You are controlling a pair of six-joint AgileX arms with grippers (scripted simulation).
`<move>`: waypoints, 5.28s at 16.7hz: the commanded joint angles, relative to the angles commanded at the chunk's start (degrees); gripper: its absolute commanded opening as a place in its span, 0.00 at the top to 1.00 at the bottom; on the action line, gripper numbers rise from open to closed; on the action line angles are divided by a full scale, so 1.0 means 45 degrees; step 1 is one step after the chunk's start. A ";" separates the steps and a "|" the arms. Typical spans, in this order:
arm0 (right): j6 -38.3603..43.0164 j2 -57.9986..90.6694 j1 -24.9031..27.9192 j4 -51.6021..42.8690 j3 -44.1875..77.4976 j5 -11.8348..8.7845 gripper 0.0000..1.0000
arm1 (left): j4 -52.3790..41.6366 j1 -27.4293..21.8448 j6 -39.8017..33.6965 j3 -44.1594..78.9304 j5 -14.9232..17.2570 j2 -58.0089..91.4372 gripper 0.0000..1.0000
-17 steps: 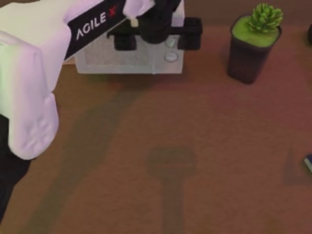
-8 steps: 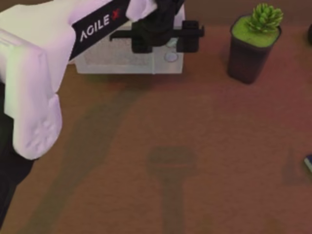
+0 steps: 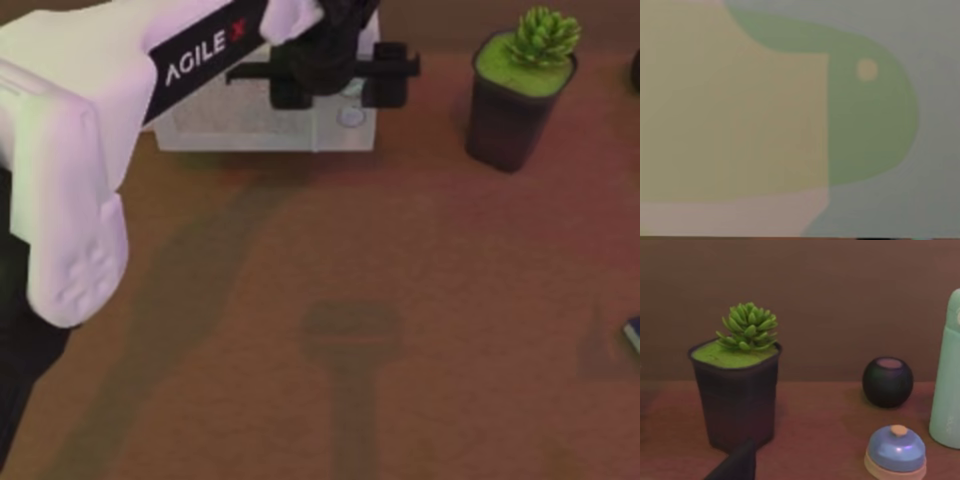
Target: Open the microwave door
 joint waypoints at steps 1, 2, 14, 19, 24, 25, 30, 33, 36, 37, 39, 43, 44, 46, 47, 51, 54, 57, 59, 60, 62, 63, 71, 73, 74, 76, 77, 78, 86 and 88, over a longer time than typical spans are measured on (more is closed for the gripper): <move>0.0000 0.0000 0.0000 0.0000 0.0000 0.0000 0.00 | 0.0024 -0.0003 0.0000 -0.0046 -0.0018 -0.0036 1.00; 0.0000 0.0000 0.0000 0.0000 0.0000 0.0000 0.00 | 0.0107 -0.0001 -0.0008 -0.0228 -0.0077 -0.0172 1.00; 0.0000 0.0000 0.0000 0.0000 0.0000 0.0000 0.00 | 0.1023 0.0035 -0.0241 -0.2477 -0.0475 -0.1653 1.00; 0.0000 0.0000 0.0000 0.0000 0.0000 0.0000 0.00 | 0.1023 0.0035 -0.0241 -0.2477 -0.0475 -0.1653 1.00; 0.0000 0.0000 0.0000 0.0000 0.0000 0.0000 0.00 | 0.1023 0.0035 -0.0241 -0.2477 -0.0475 -0.1653 1.00; 0.0000 0.0000 0.0000 0.0000 0.0000 0.0000 0.00 | 0.1023 0.0035 -0.0241 -0.2477 -0.0475 -0.1653 1.00; 0.0000 0.0000 0.0000 0.0000 0.0000 0.0000 0.00 | 0.1023 0.0035 -0.0241 -0.2477 -0.0475 -0.1653 1.00; 0.0000 0.0000 0.0000 0.0000 0.0000 0.0000 0.00 | 0.1023 0.0035 -0.0241 -0.2477 -0.0475 -0.1653 1.00; 0.0000 0.0000 0.0000 0.0000 0.0000 0.0000 0.00 | 0.1160 -0.0036 -0.0175 -0.2705 -0.0356 -0.1726 1.00; 0.0000 0.0000 0.0000 0.0000 0.0000 0.0000 0.00 | 0.1294 -0.0011 -0.0024 -0.2976 -0.0303 -0.1889 1.00; 0.0000 0.0000 0.0000 0.0000 0.0000 0.0000 0.00 | 0.1623 0.0051 0.0366 -0.3653 -0.0161 -0.2285 1.00; 0.0000 0.0000 0.0000 0.0000 0.0000 0.0000 0.00 | 0.2069 0.0108 0.0805 -0.4385 0.0014 -0.2795 1.00; 0.0000 0.0000 0.0000 0.0000 0.0000 0.0000 0.00 | 0.2069 0.0108 0.0805 -0.4385 0.0014 -0.2795 1.00; 0.0000 0.0000 0.0000 0.0000 0.0000 0.0000 0.00 | 0.2069 0.0108 0.0805 -0.4385 0.0014 -0.2795 1.00; 0.0000 0.0000 0.0000 0.0000 0.0000 0.0000 0.00 | 0.2069 0.0108 0.0805 -0.4385 0.0014 -0.2795 1.00; 0.0000 0.0000 0.0000 0.0000 0.0000 0.0000 0.00 | 0.2069 0.0108 0.0805 -0.4385 0.0014 -0.2795 1.00; 0.0000 0.0000 0.0000 0.0000 0.0000 0.0000 0.00 | 0.2069 0.0108 0.0805 -0.4385 0.0014 -0.2795 1.00; 0.0000 0.0000 0.0000 0.0000 0.0000 0.0000 0.00 | 0.2069 0.0108 0.0805 -0.4385 0.0014 -0.2795 1.00; 0.0000 0.0000 0.0000 0.0000 0.0000 0.0000 0.00 | 0.2069 0.0108 0.0805 -0.4385 0.0014 -0.2795 1.00; 0.0000 0.0000 0.0000 0.0000 0.0000 0.0000 0.00 | 0.2069 0.0108 0.0805 -0.4385 0.0014 -0.2795 1.00; 0.0000 0.0000 0.0000 0.0000 0.0000 0.0000 0.00 | 0.2069 0.0108 0.0805 -0.4385 0.0014 -0.2795 1.00; 0.0000 0.0000 0.0000 0.0000 0.0000 0.0000 0.00 | 0.2069 0.0108 0.0805 -0.4385 0.0014 -0.2795 1.00; 0.0000 0.0000 0.0000 0.0000 0.0000 0.0000 0.00 | 0.2321 0.0078 0.1086 -0.4891 0.0214 -0.3062 1.00; 0.0000 0.0000 0.0000 0.0000 0.0000 0.0000 0.00 | 0.2638 0.0167 0.1549 -0.5569 0.0415 -0.3475 1.00; 0.0000 0.0000 0.0000 0.0000 0.0000 0.0000 0.00 | 0.2801 0.0207 0.1778 -0.5892 0.0516 -0.3679 1.00; 0.0000 0.0000 0.0000 0.0000 0.0000 0.0000 0.00 | 0.3055 0.0256 0.2079 -0.6294 0.0656 -0.3982 1.00; 0.0000 0.0000 0.0000 0.0000 0.0000 0.0000 0.00 | 0.3085 0.0261 0.2109 -0.6332 0.0670 -0.4017 1.00; 0.0000 0.0000 0.0000 0.0000 0.0000 0.0000 0.00 | 0.3085 0.0261 0.2109 -0.6332 0.0670 -0.4017 1.00; 0.0000 0.0000 0.0000 0.0000 0.0000 0.0000 0.00 | 0.3085 0.0261 0.2109 -0.6332 0.0670 -0.4017 1.00; 0.0000 0.0000 0.0000 0.0000 0.0000 0.0000 0.00 | 0.3085 0.0261 0.2109 -0.6332 0.0670 -0.4017 1.00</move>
